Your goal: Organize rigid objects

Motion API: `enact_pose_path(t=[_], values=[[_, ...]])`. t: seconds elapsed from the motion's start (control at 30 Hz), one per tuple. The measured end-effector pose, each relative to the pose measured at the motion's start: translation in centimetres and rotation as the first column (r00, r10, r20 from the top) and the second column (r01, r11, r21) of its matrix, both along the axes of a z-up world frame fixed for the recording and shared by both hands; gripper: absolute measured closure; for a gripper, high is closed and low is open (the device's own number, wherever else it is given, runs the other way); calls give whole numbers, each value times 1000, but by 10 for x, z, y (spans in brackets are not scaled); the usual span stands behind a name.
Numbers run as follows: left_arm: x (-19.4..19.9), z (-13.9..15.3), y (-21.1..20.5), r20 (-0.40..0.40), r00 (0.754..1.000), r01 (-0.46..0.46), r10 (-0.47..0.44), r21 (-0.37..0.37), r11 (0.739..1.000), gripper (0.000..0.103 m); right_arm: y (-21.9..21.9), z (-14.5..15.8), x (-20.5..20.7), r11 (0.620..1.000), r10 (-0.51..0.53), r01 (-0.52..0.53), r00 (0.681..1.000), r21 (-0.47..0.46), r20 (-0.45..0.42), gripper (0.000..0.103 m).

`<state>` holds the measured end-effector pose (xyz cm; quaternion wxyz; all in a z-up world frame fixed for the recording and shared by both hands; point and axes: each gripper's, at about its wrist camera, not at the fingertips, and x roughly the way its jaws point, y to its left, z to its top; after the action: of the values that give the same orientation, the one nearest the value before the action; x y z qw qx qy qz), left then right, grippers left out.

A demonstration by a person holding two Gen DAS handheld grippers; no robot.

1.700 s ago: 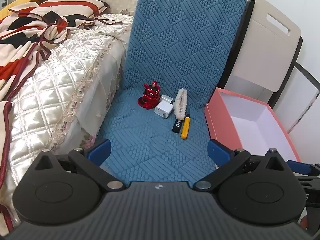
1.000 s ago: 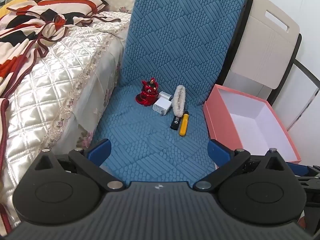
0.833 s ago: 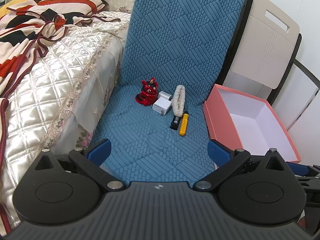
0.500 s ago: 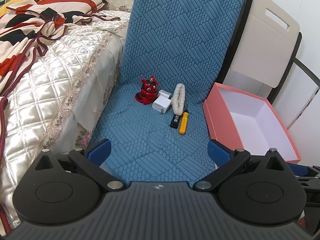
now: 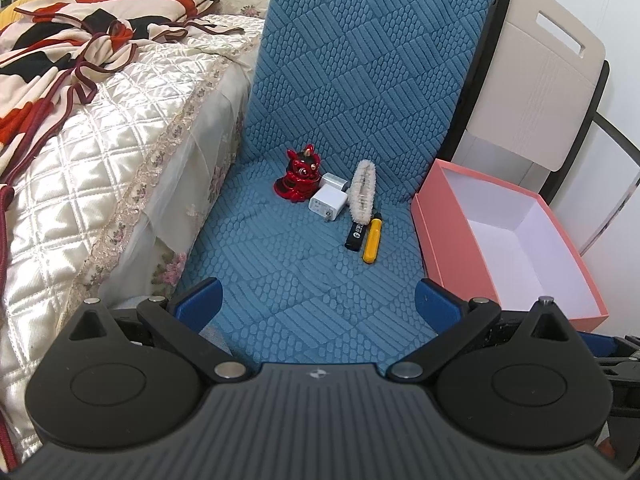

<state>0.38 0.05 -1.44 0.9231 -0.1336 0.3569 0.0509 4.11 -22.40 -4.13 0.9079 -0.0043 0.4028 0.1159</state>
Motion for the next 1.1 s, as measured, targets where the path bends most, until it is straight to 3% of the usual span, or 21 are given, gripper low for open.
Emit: enact_pose_path(t=[0.93,1.1], values=[[30,-32,-4,21,999,-31,30,33,999,0,0,-28,24,999,18,-17,998,27,-52,0],[47,-50,1,11,1000,-26,26,-2,1000,0,4,-42,35,997,53,-49,997,56,-64,1]])
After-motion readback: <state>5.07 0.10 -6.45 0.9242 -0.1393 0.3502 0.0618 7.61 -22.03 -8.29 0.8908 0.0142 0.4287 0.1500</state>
